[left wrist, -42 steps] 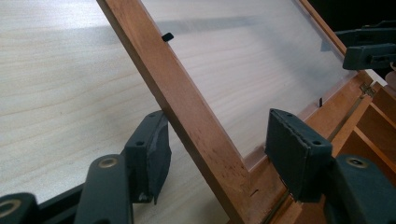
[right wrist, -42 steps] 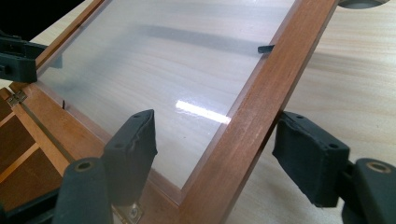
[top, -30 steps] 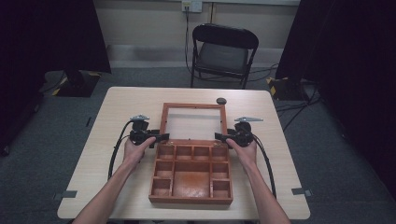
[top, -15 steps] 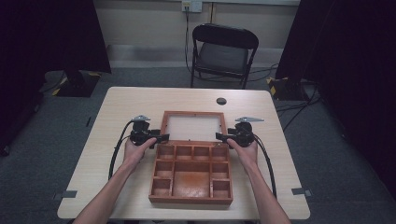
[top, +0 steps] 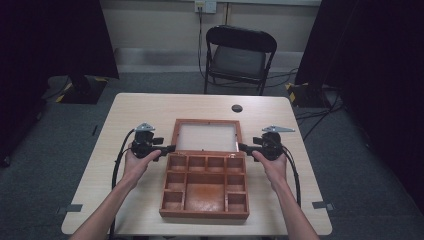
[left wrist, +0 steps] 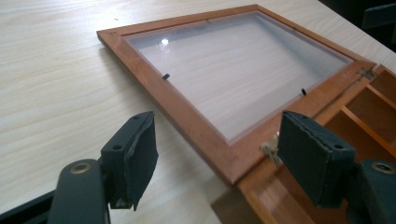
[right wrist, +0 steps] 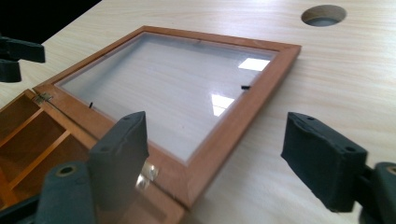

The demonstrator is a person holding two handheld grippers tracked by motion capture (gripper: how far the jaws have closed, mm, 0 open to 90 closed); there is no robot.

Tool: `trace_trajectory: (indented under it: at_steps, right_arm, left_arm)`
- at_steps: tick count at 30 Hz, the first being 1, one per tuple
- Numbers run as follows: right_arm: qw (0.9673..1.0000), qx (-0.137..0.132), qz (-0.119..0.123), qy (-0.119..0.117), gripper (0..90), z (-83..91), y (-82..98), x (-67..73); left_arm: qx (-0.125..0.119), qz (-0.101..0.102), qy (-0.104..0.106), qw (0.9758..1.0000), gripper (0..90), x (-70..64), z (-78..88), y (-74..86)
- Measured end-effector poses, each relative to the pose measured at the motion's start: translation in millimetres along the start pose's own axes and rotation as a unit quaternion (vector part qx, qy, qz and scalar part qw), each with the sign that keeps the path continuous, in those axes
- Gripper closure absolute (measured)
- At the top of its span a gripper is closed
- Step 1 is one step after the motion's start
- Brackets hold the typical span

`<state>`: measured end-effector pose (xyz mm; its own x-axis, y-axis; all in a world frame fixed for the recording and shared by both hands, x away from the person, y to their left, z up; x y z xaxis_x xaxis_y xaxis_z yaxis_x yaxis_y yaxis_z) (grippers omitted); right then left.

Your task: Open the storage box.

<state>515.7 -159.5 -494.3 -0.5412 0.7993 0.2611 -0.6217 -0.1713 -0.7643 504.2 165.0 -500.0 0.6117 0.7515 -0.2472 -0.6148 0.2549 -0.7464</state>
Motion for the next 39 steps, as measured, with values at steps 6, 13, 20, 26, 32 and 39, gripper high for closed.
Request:
trace_trajectory:
  at_steps: [6, 13, 20, 26, 32, 39]
  right_arm:
    - [0.9998, 0.006, -0.005, 0.015, 17.0, 24.0, 15.4, -9.3]
    - [0.9986, 0.013, -0.008, 0.050, 15.7, 59.3, 37.6, -21.3]
    - [0.9970, 0.025, -0.010, 0.073, 15.1, 84.2, 66.0, -30.2]
    - [0.9932, 0.052, -0.025, 0.102, 15.3, 91.2, 93.7, -41.2]
    - [0.9862, 0.085, -0.035, 0.138, 15.2, 87.4, 118.0, -56.0]
    - [0.9771, 0.092, 0.002, 0.192, 12.6, 83.1, 128.0, -61.3]
  left_arm:
    - [0.013, -0.012, -0.007, 0.9998, 25.1, 1.2, 18.9, 11.9]
    - [0.033, -0.022, -0.043, 0.9983, 24.4, 12.6, 39.0, 37.1]
    - [0.044, -0.010, -0.065, 0.9968, 23.7, 28.4, 53.9, 57.8]
    - [0.074, -0.004, -0.095, 0.9927, 23.7, 46.1, 65.0, 86.3]
    - [0.086, -0.004, -0.140, 0.9865, 22.2, 65.9, 73.4, 115.8]
    - [0.044, -0.015, -0.162, 0.9857, 12.5, 70.0, 66.4, 116.2]
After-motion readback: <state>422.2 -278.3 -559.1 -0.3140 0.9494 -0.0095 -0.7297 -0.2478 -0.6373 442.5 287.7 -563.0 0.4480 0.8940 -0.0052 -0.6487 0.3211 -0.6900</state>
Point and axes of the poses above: each handheld gripper's, and its own axes: z roughly backward along the jaws, y roughly out of its underside, x roughly to its left, the point moved 9 cm from there along -z, roughly forward along the jaws, and after that the axes turned 4 degrees about x, right-handed, at the moved point
